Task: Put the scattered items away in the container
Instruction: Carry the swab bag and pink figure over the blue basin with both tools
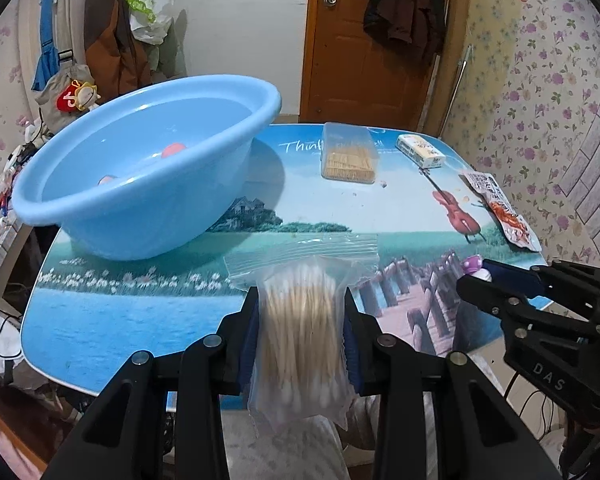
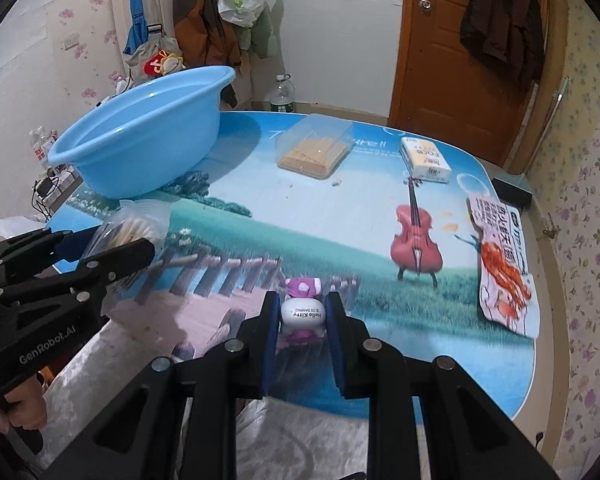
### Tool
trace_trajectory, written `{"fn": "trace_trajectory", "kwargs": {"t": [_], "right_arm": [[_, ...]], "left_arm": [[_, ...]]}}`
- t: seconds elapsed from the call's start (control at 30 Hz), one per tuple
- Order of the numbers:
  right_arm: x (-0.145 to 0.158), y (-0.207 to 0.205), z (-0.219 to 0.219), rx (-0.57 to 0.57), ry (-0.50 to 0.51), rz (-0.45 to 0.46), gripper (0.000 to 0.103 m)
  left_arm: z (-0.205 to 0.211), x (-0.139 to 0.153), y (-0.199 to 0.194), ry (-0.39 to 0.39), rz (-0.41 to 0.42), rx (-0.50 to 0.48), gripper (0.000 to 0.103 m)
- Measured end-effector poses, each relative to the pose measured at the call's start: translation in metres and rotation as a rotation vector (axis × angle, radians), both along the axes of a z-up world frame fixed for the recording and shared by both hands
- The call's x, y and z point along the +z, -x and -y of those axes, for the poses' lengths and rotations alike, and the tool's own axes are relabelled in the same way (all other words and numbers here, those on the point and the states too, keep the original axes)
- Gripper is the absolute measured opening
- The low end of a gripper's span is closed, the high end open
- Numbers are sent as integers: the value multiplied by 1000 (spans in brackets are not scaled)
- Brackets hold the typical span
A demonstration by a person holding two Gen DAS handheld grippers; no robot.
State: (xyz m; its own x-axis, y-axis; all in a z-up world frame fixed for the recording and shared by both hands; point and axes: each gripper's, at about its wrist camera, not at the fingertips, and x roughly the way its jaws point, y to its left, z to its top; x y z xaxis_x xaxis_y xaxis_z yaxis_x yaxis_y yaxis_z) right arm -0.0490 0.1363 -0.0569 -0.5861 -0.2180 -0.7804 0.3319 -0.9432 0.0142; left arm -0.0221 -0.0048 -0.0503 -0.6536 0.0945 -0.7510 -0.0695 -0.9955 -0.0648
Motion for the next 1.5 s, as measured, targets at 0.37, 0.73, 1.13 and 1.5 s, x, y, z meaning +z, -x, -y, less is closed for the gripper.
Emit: {"fn": "trace_trajectory", "kwargs": {"t": [0.37, 0.73, 1.13, 1.5], "right_arm": [[2, -17, -11, -96, 28, -13, 24], [13, -20, -8, -90, 33, -41, 24], [36, -10, 25, -18, 11, -107, 24], [45, 2, 48, 13, 11, -121, 24]], "left_arm": [[10, 3, -12, 9, -10, 16, 34], [13, 25, -21, 4, -56, 1, 34], [43, 69, -15, 25, -158, 46, 35], [103, 116, 15, 65, -265, 141, 36]]}}
